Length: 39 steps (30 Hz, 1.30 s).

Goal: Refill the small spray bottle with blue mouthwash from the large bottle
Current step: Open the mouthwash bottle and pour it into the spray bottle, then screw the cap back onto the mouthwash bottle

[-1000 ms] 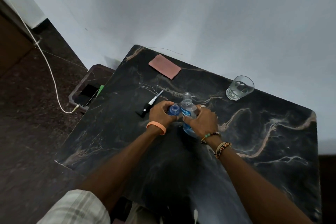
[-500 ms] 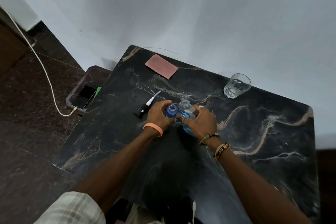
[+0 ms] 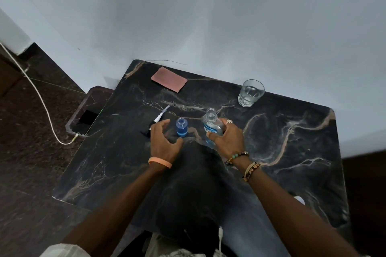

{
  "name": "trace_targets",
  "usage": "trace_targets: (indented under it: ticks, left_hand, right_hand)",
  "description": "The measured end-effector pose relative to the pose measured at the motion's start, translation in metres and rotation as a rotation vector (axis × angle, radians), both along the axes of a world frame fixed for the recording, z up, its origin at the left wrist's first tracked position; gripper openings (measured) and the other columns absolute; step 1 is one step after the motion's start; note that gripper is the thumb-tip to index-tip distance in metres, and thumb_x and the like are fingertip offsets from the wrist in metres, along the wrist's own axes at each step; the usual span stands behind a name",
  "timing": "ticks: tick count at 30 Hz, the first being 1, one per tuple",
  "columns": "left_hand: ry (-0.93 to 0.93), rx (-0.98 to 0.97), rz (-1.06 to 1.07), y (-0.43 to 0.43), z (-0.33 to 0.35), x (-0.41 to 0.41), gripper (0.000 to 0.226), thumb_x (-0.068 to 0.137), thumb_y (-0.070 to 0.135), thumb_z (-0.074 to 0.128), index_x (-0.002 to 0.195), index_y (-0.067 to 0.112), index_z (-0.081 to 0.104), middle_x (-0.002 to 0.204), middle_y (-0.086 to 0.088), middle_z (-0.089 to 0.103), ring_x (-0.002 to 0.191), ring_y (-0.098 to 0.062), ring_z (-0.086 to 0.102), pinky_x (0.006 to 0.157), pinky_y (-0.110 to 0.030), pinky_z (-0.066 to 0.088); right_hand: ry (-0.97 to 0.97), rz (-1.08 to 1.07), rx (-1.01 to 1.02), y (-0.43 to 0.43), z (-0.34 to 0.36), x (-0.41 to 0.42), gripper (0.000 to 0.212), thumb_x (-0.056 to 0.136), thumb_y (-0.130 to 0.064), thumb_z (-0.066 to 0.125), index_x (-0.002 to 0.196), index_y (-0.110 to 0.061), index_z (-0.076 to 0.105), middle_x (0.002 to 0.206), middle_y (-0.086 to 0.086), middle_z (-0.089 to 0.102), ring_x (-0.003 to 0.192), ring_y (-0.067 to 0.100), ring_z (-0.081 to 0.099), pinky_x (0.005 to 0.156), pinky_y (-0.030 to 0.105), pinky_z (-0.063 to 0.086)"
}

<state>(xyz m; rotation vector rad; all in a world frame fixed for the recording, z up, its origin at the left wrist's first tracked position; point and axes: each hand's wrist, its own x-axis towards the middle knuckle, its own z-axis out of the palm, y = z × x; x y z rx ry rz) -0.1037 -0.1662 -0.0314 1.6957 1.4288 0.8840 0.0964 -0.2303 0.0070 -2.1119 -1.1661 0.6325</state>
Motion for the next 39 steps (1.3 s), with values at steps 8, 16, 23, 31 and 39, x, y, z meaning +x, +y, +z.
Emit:
trace_targets:
  ticks: [8,16,23,31,39]
  left_hand:
    - [0.073,0.255,-0.347,-0.046,0.013,0.071,0.037,0.077,0.022,0.073,0.102,0.031,0.047,0.102,0.01,0.045,0.09,-0.004,0.047,0.077,-0.021,0.046]
    - [-0.073,-0.315,-0.674,-0.103,0.021,0.199,0.073,0.074,0.001,0.072,0.139,0.019,0.042,0.135,0.002,0.051,0.12,-0.013,0.052,0.094,-0.025,0.048]
    - [-0.179,-0.443,-0.818,-0.135,0.014,0.254,0.069,0.071,-0.012,0.06,0.129,0.026,0.054,0.118,0.01,0.063,0.11,-0.013,0.062,0.094,-0.042,0.053]
    - [-0.069,-0.465,-0.813,-0.147,-0.007,0.255,0.077,0.065,-0.017,0.059,0.134,0.016,0.05,0.125,0.005,0.061,0.108,0.0,0.061,0.088,-0.022,0.053]
    - [0.154,-0.33,-0.667,-0.149,-0.01,0.23,0.05,0.076,-0.01,0.056,0.119,0.014,0.061,0.111,-0.003,0.066,0.1,-0.017,0.063,0.09,-0.033,0.054]
  right_hand:
    - [0.024,-0.189,0.099,-0.053,0.013,0.057,0.042,0.069,-0.028,0.083,0.106,-0.021,0.065,0.097,-0.004,0.072,0.088,0.013,0.068,0.076,0.035,0.058]
    - [0.05,-0.452,0.06,-0.124,0.01,0.116,0.04,0.071,-0.027,0.081,0.106,-0.02,0.065,0.093,-0.006,0.071,0.085,0.012,0.067,0.075,0.031,0.057]
    - [0.071,-0.569,0.074,-0.158,0.003,0.142,0.043,0.074,-0.019,0.08,0.111,-0.012,0.06,0.106,0.003,0.068,0.09,0.013,0.062,0.075,0.023,0.05]
    - [0.087,-0.532,0.043,-0.18,-0.012,0.143,0.049,0.07,-0.02,0.083,0.114,-0.016,0.061,0.105,0.001,0.07,0.094,0.017,0.066,0.077,0.025,0.052]
    - [0.148,-0.621,0.047,-0.239,-0.016,0.153,0.078,0.057,-0.028,0.075,0.132,-0.021,0.055,0.123,-0.004,0.063,0.111,0.01,0.06,0.094,0.027,0.05]
